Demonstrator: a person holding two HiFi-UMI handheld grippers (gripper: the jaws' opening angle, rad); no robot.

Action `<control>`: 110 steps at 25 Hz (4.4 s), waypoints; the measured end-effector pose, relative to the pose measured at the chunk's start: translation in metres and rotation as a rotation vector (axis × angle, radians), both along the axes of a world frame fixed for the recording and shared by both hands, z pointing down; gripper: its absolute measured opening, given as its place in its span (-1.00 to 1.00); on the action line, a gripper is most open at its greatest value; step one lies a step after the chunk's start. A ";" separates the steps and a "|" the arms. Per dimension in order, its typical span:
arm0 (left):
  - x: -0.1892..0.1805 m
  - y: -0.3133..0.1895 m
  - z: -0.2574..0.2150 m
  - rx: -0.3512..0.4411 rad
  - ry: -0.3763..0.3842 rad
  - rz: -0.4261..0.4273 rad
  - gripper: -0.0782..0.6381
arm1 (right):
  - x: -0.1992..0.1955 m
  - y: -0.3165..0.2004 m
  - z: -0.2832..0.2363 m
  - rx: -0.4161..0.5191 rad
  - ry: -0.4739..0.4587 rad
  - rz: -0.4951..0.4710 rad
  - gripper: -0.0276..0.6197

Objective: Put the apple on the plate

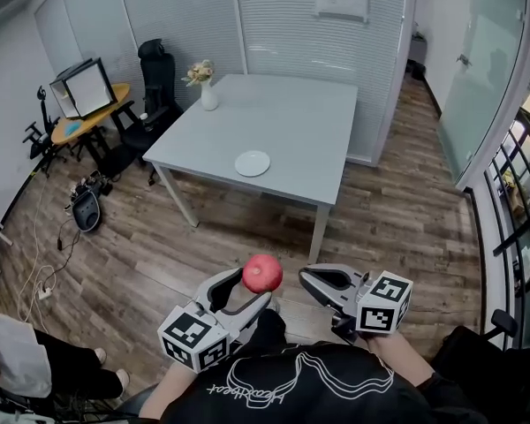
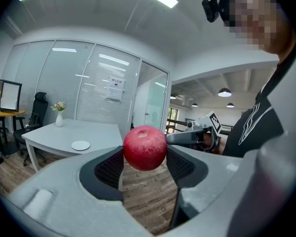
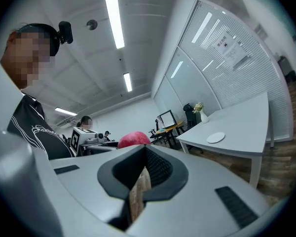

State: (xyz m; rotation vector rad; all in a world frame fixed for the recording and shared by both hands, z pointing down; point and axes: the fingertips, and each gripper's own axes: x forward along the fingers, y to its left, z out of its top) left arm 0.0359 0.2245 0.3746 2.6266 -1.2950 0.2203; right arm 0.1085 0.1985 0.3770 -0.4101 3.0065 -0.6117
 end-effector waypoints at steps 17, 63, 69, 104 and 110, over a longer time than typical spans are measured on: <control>-0.060 -0.191 0.011 -0.017 0.009 0.078 -0.01 | -0.054 -0.181 0.010 -0.032 0.039 0.086 -0.89; -0.177 -0.569 0.173 -0.140 -0.169 -0.043 -0.01 | -0.119 -0.464 0.093 -0.273 0.155 0.214 -0.89; -0.180 -0.580 0.210 -0.175 -0.234 -0.065 -0.01 | -0.115 -0.464 0.102 -0.291 0.182 0.224 -0.89; -0.168 -0.599 0.255 -0.115 -0.344 -0.042 0.13 | -0.107 -0.478 0.112 -0.332 0.198 0.244 -0.89; -0.182 -0.590 0.235 -0.181 -0.242 -0.073 0.14 | -0.115 -0.483 0.104 -0.263 0.191 0.216 -0.89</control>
